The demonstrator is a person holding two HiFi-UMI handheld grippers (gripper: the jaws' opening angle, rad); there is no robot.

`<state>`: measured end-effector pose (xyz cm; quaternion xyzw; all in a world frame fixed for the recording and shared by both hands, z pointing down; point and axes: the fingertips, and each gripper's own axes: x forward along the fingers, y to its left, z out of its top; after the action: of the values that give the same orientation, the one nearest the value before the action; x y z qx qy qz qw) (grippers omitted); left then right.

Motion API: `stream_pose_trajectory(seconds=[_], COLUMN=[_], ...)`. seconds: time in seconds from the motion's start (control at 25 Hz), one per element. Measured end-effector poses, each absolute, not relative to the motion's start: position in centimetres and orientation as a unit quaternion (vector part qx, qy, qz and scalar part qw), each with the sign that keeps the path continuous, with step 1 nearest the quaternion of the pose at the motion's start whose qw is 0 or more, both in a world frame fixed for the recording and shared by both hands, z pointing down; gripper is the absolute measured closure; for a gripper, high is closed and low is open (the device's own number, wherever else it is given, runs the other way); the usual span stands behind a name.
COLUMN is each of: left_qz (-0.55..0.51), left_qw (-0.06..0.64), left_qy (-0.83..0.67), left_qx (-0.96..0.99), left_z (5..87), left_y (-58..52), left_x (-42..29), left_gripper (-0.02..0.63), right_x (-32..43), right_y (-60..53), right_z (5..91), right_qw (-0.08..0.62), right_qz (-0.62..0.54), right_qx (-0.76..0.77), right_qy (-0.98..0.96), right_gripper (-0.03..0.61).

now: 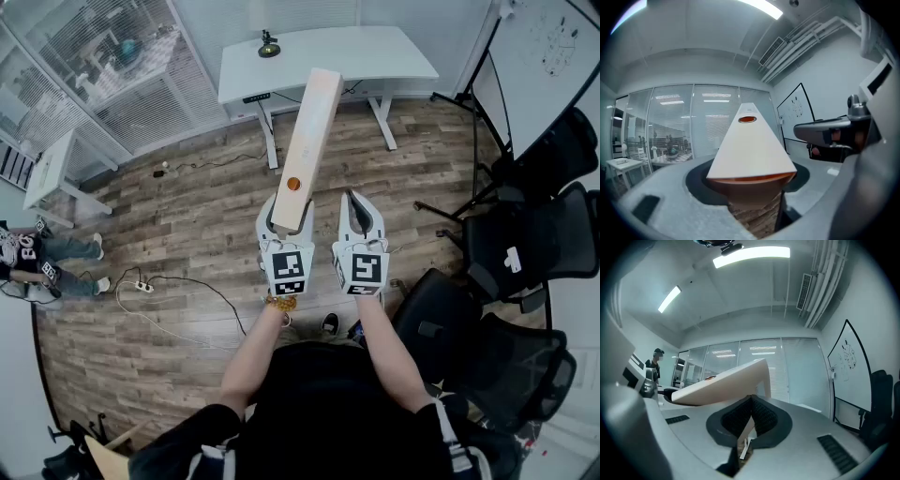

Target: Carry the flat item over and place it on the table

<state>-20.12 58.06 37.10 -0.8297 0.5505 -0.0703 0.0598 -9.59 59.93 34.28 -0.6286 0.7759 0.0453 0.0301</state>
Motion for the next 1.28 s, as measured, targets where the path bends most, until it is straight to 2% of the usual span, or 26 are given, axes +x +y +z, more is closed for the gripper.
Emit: stream_pose_trajectory(seconds=[0.24, 0.6, 0.72, 0.88, 1.28], left_qz=[-0.069, -0.077, -0.071, -0.060, -0.040], left_qw=[0.055, 0.047, 0.034, 0.005, 0.010], left_qy=[0.545, 0.537, 0.533, 0.528, 0.509], left_qx=[-0.834, -0.839, -0.842, -0.847, -0.860], left_z=[37.4, 39.5, 40.3, 41.1, 39.7], left_y=[58.0, 55.2, 52.7, 49.3, 39.6], left_x=[-18.0, -15.5, -16.3, -16.8, -16.2], left_gripper=[0.339, 0.339, 0.339, 0.339, 0.341], right_x=[-8.1, -6.2, -8.0, -9.0, -8.8], right_y=[60.4, 57.3, 55.7, 52.0, 41.7], right_z=[35.8, 37.2, 37.5, 38.0, 38.4], right_qw=[0.077, 0.051, 0.032, 0.008, -0.016], right_qz=[-0.011, -0.014, -0.006, -0.006, -0.018], right_qx=[-0.619, -0.610, -0.603, -0.603, -0.602], right_qy=[0.781, 0.791, 0.797, 0.798, 0.798], right_gripper=[0.569, 0.569, 0.569, 0.569, 0.569])
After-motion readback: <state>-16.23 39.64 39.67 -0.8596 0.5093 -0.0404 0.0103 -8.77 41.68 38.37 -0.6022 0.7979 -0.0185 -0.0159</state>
